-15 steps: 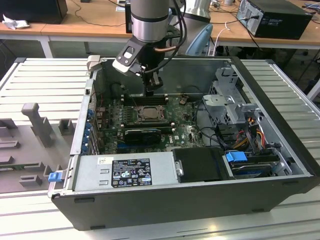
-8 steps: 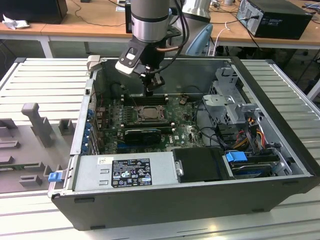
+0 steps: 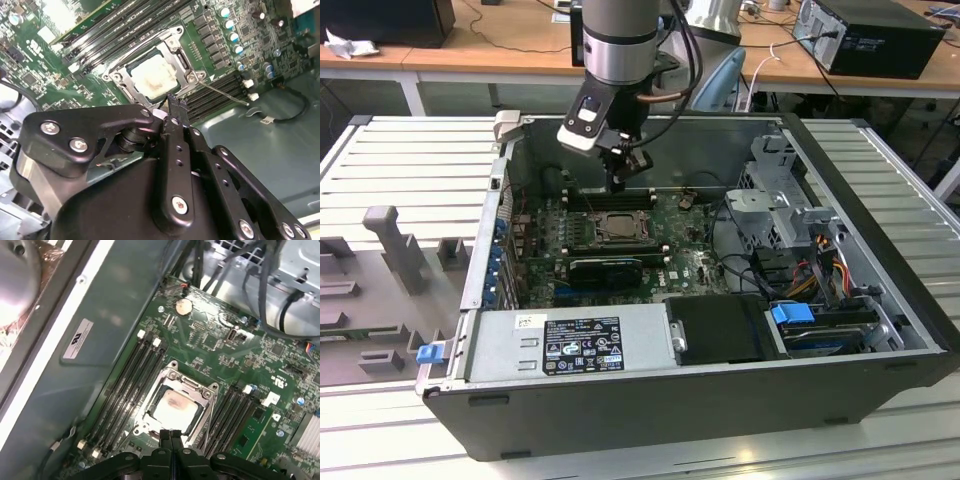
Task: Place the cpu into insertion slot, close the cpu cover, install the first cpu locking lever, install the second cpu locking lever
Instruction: 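Install the first cpu locking lever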
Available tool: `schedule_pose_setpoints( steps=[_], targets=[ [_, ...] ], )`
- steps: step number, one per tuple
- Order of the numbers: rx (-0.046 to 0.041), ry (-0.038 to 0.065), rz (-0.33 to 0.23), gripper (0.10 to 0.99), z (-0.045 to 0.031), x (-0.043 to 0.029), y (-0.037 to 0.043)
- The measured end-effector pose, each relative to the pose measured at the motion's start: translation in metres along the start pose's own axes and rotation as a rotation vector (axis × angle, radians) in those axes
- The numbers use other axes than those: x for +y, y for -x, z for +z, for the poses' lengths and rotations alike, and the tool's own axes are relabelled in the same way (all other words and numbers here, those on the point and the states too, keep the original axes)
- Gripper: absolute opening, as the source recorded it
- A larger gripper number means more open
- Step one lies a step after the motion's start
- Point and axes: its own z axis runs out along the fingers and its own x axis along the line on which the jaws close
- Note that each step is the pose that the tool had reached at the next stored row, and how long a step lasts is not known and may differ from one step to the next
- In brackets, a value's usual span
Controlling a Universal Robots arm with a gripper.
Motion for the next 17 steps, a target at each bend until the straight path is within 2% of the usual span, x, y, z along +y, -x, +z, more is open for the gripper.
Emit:
schedule_pose_setpoints(
  steps=[13,17],
  targets=[
    [0.0133,-0.018,-0.292,0.106,0.0,0.0,0.0],
    [0.0151,-0.021,-0.331,0.106,0.0,0.0,0.0]
  ],
)
